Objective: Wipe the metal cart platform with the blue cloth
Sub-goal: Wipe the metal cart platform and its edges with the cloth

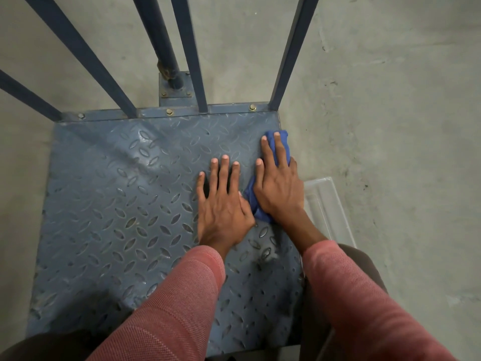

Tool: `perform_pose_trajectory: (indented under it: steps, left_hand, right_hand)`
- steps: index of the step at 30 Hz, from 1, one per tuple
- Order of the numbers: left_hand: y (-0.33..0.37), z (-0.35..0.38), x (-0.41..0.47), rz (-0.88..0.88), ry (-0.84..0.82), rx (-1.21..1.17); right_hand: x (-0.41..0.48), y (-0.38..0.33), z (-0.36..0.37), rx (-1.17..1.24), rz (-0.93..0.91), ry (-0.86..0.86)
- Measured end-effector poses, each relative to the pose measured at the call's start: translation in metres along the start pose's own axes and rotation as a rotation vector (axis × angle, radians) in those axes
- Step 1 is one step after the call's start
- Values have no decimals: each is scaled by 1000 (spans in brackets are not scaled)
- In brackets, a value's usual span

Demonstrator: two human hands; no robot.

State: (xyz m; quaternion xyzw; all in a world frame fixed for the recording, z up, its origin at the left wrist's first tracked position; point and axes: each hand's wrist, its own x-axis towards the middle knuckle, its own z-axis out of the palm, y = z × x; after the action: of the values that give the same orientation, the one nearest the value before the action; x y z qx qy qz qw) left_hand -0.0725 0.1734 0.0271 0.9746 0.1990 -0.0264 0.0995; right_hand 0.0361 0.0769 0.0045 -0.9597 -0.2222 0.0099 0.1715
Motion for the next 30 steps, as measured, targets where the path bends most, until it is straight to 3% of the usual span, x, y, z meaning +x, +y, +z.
perform_pose_trajectory:
  steps: [5, 13, 22, 26, 30]
  left_hand:
    - [0, 4, 1, -9, 23, -18]
    - [0, 3, -1, -8, 41, -15]
    - [-1, 5, -1, 3, 73, -20]
    - [-1, 4, -3, 2, 88, -10]
    - [0, 2, -3, -9, 74, -11]
  right_hand:
    - [48, -5, 0, 52, 75, 18]
    - [-55, -1, -9, 14, -1, 10]
    - [22, -8, -1, 32, 90, 21]
    - [-77, -2, -20, 26, -34, 91]
    - [-164, -4, -30, 32, 65, -7]
